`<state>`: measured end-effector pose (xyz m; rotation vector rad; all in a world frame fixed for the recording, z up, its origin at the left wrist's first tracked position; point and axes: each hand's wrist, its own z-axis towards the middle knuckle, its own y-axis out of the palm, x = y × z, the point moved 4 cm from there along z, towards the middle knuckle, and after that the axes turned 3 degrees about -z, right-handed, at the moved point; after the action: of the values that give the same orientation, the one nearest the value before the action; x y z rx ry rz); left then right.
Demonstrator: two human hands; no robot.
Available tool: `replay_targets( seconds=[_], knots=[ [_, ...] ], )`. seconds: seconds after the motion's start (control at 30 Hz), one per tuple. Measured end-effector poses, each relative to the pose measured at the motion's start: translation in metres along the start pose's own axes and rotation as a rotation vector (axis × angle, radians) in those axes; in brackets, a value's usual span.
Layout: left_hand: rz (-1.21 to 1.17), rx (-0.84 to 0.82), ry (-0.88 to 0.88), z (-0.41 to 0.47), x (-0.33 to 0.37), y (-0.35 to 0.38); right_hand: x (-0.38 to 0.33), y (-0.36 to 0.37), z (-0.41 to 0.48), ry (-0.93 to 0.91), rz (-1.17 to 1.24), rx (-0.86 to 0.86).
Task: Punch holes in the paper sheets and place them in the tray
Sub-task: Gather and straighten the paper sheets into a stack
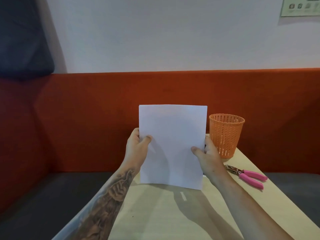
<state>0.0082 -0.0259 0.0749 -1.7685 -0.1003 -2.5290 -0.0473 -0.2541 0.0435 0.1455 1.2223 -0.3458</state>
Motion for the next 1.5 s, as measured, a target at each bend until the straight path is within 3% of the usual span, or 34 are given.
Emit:
replay_targets(
  seconds=[0.2, 0.43, 0.67, 0.9, 1.07, 1.13, 1.2, 1.27, 1.33, 1.43, 1.5],
  knots=[
    [-0.03, 0.018, -0.012, 0.001, 0.004, -0.007, -0.01, -0.002, 0.0, 0.007, 0.011, 0.043],
    [-0.082, -0.066, -0.093, -0.01, -0.026, -0.007, 0.01, 0.008, -0.004, 0.051, 0.001, -0.023],
    [0.036, -0.021, -0.065, 0.005, -0.012, -0.013, 0.005, 0.004, 0.002, 0.047, 0.016, -0.032],
    [0.508, -0.185, 0.155, 0.031, 0.036, -0.019, -0.033, -0.033, 0.013, -0.163, -0.065, 0.129],
    [0.811, -0.33, 0.362, 0.023, 0.061, 0.003, -0.043, -0.022, 0.02, -0.161, -0.251, -0.015],
    [0.8, -0.32, 0.44, 0.02, 0.061, 0.008, -0.035, -0.018, 0.019, -0.114, -0.265, -0.027],
    [0.759, -0.176, 0.518, 0.022, 0.053, -0.001, -0.025, -0.022, 0.016, -0.073, -0.205, 0.022],
    [0.592, 0.03, 0.438, 0.024, 0.038, -0.022, -0.015, -0.03, 0.012, -0.043, -0.084, 0.078],
    [0.339, 0.152, 0.245, 0.019, 0.019, -0.038, -0.003, -0.036, 0.01, -0.003, 0.037, 0.132],
    [0.038, 0.056, -0.108, 0.014, -0.019, -0.039, 0.006, -0.038, 0.008, 0.03, 0.128, 0.158],
    [-0.054, -0.051, -0.238, 0.011, -0.037, -0.035, 0.008, -0.035, 0.006, 0.029, 0.149, 0.15]
  ],
)
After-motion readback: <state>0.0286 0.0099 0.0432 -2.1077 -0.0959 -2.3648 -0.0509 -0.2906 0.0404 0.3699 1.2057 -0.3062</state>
